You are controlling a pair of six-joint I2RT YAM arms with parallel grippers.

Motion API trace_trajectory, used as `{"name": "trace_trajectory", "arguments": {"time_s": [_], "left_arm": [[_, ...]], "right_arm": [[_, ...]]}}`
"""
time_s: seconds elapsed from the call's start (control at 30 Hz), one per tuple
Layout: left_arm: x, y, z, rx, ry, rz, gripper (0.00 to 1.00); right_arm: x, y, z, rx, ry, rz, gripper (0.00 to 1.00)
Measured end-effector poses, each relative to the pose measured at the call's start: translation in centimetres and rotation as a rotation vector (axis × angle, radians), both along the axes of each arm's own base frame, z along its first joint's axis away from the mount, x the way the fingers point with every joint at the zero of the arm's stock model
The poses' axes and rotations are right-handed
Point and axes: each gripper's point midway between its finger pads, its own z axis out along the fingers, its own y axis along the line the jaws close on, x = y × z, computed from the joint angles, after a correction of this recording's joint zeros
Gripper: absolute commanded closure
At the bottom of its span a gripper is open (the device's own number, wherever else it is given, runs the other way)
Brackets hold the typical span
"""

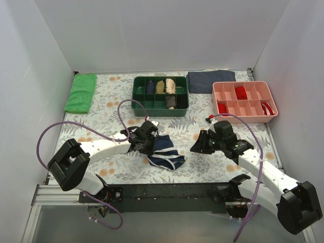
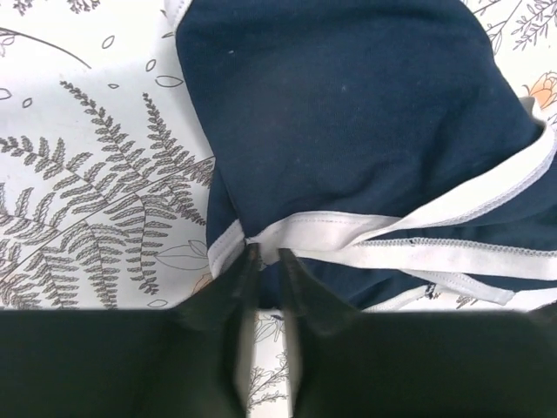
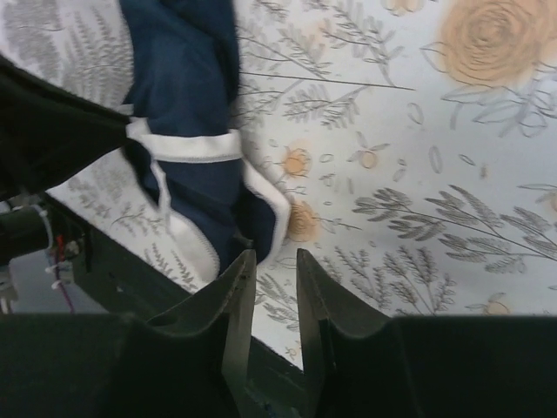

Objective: Roll the underwear
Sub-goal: Flatten out the underwear at the center of the board.

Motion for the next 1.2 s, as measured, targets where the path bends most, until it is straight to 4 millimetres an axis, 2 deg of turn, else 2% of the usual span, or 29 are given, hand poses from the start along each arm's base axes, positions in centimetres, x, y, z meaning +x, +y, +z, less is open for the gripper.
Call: {"name": "trace_trajectory", "arguments": {"time_s": [0.07, 0.17, 0.33, 0.5, 0.53, 0.63, 0.67, 0.73, 0.8, 0.97, 1.1, 1.2], "left_arm": [[0.2, 0.1, 0.2, 0.006, -0.004, 0.008, 1.0], [0.9, -0.4, 1.1, -0.001, -0.029, 0.016, 1.0], [2.7, -1.0, 3.5, -0.004, -0.083, 0.054, 1.0], [4.4, -1.1, 6.5, 0.012, -0.137, 0.102, 1.0], [4.7, -1.0, 7.1, 0.014, -0.146, 0.113, 0.85], [4.9, -0.9, 8.1, -0.001, -0.16, 0.108, 0.62], [4.7, -0.8, 8.2, -0.007, -0.159, 0.096, 0.48], [4.1, -0.6, 7.9, -0.029, -0.157, 0.061, 0.39], [2.7, -0.2, 7.0, -0.036, -0.129, 0.017, 0.35], [0.1, 0.3, 4.4, -0.034, -0.046, -0.085, 0.34], [-0.4, -0.2, 3.8, -0.056, -0.034, -0.13, 0.36], [-0.1, -1.0, 3.7, -0.082, -0.037, -0.15, 0.43]], "right_arm": [[-0.3, 0.7, 1.0, 0.052, -0.026, 0.035, 0.63], [-1.1, 1.5, 1.6, 0.105, -0.049, 0.086, 0.6], [-2.4, 1.7, 0.9, 0.11, -0.032, 0.13, 0.6], [-2.3, 1.3, 0.4, 0.087, -0.035, 0.115, 0.6], [-2.2, 1.3, 0.4, 0.086, -0.034, 0.114, 0.6], [-2.1, 1.2, 0.2, 0.078, -0.029, 0.106, 0.6], [-2.1, 1.2, 0.1, 0.075, -0.027, 0.102, 0.6], [-1.9, 1.0, -0.1, 0.063, -0.026, 0.092, 0.6], [-1.8, 0.9, -0.5, 0.052, -0.018, 0.086, 0.6], [-1.9, 0.6, -1.5, 0.018, 0.017, 0.074, 0.6], [-2.0, 0.4, -2.0, 0.003, 0.034, 0.07, 0.6], [-2.1, 0.3, -2.1, -0.004, 0.041, 0.067, 0.6]]}}
